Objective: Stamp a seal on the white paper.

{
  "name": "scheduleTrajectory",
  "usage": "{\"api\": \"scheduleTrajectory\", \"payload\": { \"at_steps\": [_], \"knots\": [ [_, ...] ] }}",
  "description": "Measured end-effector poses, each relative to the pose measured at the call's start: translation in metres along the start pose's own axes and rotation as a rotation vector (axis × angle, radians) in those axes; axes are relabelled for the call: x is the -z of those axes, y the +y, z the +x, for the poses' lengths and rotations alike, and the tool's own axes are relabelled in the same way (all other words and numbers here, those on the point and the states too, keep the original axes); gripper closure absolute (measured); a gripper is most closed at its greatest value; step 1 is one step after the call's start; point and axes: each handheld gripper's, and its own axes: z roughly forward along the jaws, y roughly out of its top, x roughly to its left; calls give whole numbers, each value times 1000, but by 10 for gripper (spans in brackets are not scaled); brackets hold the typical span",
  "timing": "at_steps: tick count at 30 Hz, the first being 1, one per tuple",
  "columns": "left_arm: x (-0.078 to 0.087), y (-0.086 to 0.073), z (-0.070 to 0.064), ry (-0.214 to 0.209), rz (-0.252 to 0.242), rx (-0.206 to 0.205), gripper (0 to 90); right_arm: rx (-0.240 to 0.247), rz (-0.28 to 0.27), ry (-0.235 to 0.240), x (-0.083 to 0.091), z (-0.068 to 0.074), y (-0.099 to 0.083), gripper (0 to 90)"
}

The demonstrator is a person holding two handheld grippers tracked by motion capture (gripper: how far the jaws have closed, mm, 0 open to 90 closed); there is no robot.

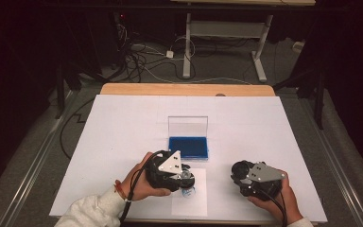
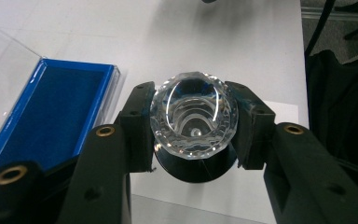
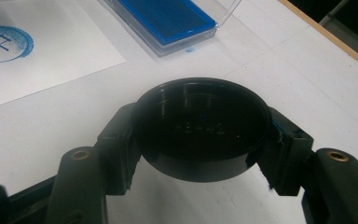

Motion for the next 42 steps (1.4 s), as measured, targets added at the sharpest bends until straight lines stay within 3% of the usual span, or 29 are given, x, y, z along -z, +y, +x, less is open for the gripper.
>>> {"api": "scheduleTrajectory", "payload": {
  "at_steps": [13, 19, 34, 42],
  "knots": [
    [17, -1, 5, 42, -33, 8, 546, 6, -4, 2, 1, -1, 0, 388],
    [31, -8, 13, 78, -63, 43, 546, 2, -9, 0, 2, -1, 0, 388],
    [49, -25, 28, 162, -77, 103, 546, -6, -9, 1, -1, -4, 1, 388],
    [55, -31, 32, 172, -89, 123, 546, 1, -5, 15, -7, -4, 4, 389]
  ]
}}
